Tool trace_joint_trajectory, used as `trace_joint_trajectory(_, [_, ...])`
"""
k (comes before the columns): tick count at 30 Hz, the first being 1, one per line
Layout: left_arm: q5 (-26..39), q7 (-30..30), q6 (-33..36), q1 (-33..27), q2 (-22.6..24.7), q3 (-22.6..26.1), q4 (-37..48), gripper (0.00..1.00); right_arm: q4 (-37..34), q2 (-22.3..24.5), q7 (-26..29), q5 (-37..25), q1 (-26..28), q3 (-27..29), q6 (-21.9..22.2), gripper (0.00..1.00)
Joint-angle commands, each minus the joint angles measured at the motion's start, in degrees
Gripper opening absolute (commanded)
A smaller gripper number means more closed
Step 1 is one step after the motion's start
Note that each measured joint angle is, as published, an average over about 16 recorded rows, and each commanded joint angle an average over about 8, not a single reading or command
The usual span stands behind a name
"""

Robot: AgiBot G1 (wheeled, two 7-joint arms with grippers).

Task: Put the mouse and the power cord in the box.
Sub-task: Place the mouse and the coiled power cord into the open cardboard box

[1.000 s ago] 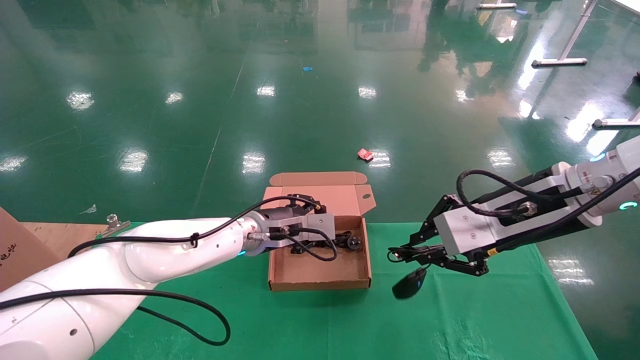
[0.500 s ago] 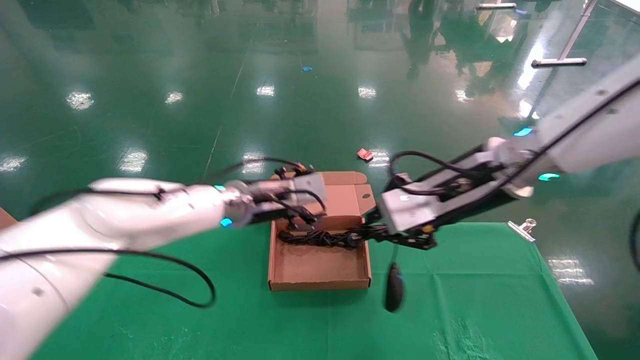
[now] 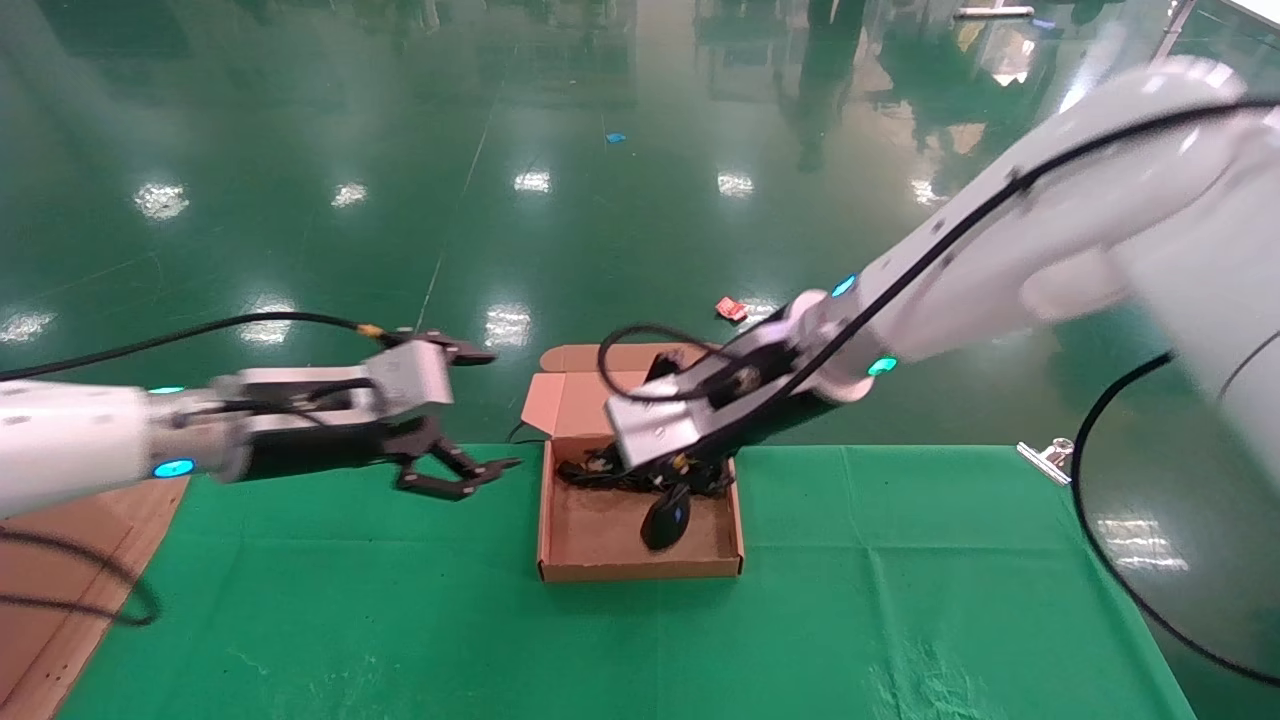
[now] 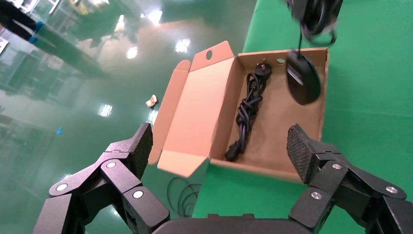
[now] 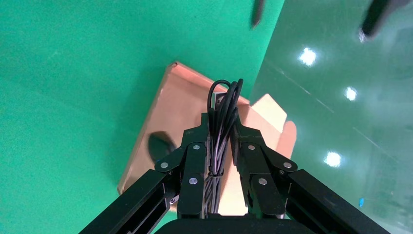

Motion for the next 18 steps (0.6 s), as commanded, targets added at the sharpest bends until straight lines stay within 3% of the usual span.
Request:
trace_joint_trajectory(1, [-0.9, -0.8, 0.7, 0.7, -3.1, -0.5, -2.5, 1.0, 0.5, -0.6, 0.1, 0.3, -1.1, -0.7, 1.9, 0.0])
trace_joint_trajectory(9, [-4.1, -4.8, -1.5, 3.7, -12.1, -2.2, -12.6, 1.0, 7.1, -0.8, 2.9, 2.6, -5.8, -5.1, 16.2, 0.0])
trace_joint_trajectory(18, [-6.1, -5.7, -4.4, 6.7, -16.0, -3.2, -16.5, 1.0, 9.7, -0.9, 5.6, 3.5, -9.7, -12.4, 25.6, 0.0])
